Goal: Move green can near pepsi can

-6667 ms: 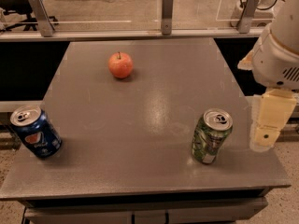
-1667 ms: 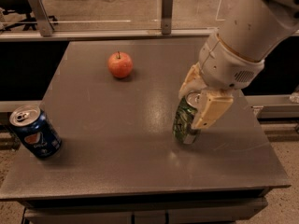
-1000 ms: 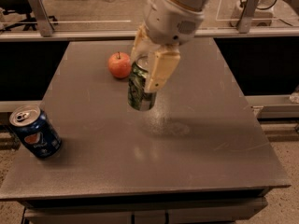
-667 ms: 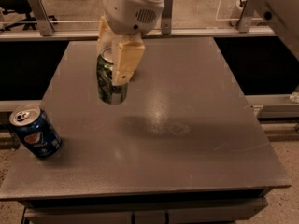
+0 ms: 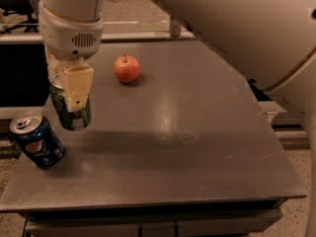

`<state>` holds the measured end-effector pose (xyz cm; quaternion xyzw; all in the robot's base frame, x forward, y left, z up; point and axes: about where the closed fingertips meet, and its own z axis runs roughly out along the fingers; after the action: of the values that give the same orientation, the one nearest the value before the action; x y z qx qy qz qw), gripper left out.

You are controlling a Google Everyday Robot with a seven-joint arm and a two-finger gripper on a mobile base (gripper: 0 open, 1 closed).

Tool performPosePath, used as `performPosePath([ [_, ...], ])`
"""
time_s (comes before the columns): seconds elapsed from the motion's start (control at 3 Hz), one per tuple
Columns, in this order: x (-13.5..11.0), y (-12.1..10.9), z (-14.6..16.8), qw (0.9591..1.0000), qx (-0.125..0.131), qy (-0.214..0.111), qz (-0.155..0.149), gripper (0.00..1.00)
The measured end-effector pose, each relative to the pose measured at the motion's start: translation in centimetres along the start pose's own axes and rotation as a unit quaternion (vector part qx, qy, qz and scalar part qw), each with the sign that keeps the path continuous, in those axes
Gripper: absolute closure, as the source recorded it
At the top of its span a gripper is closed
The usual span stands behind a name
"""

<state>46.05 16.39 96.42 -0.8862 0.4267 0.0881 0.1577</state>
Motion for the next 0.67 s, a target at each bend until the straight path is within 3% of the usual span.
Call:
performPosePath([
  [0.33,-1.4,0.4,2.9,0.9997,-0.022,-0.002,-0.014,1.00],
  [0.67,-2.3,1.2,5.5,0.9989,-0.040,0.011,-0.023,0.82],
])
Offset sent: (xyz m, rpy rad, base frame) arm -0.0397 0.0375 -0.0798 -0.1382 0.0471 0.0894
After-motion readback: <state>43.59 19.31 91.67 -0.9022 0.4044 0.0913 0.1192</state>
